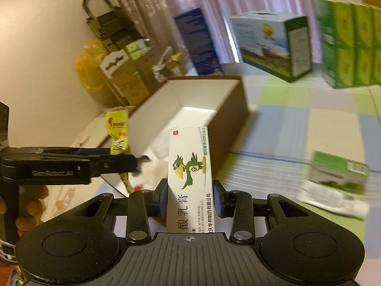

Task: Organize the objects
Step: 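Lift the yellow packet and ointment box over the cardboard box with both tools, then open both tools to drop the packet and ointment box into the box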

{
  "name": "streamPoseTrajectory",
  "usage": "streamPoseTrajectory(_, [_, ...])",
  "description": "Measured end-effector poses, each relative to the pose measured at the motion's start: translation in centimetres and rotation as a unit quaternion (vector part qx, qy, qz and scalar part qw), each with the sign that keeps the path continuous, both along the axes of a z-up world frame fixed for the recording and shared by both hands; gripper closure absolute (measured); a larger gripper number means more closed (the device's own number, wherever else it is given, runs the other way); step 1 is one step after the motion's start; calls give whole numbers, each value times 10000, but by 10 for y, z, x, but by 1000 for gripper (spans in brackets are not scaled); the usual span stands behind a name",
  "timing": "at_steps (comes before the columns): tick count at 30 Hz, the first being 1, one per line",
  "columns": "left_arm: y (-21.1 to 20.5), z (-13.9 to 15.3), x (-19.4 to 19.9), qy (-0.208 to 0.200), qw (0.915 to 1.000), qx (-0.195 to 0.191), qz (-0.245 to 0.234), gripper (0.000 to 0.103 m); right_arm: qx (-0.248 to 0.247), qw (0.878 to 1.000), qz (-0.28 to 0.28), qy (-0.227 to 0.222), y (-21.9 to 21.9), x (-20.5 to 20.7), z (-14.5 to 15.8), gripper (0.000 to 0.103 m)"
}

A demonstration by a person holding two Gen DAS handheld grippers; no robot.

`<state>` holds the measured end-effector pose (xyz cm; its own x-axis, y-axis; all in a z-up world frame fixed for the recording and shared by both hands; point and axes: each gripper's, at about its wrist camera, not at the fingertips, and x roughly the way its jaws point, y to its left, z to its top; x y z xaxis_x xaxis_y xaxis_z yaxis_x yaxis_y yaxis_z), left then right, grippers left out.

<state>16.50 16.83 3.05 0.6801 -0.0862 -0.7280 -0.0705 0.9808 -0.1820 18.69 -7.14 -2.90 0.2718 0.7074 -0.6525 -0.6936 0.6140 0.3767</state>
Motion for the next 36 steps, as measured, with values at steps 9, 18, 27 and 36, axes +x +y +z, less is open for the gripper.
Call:
streamPoseTrajectory(9, [61, -3, 21, 76, 9993, 271, 251, 47, -43, 9999, -37, -92, 73, 10, 0, 68])
streamPoseTrajectory(18, [89, -22, 69, 290, 9987, 403, 98, 47, -375, 9984, -337, -240, 126, 33, -14, 68])
streamPoseTrajectory(27, [105, -49, 132, 625, 9969, 476, -86, 46, -831, 9942, -596, -337, 162, 76, -36, 68])
streamPoseTrajectory(36, [110, -71, 179, 876, 9939, 607, -286, 46, -1085, 9907, -756, -327, 178, 108, -50, 68])
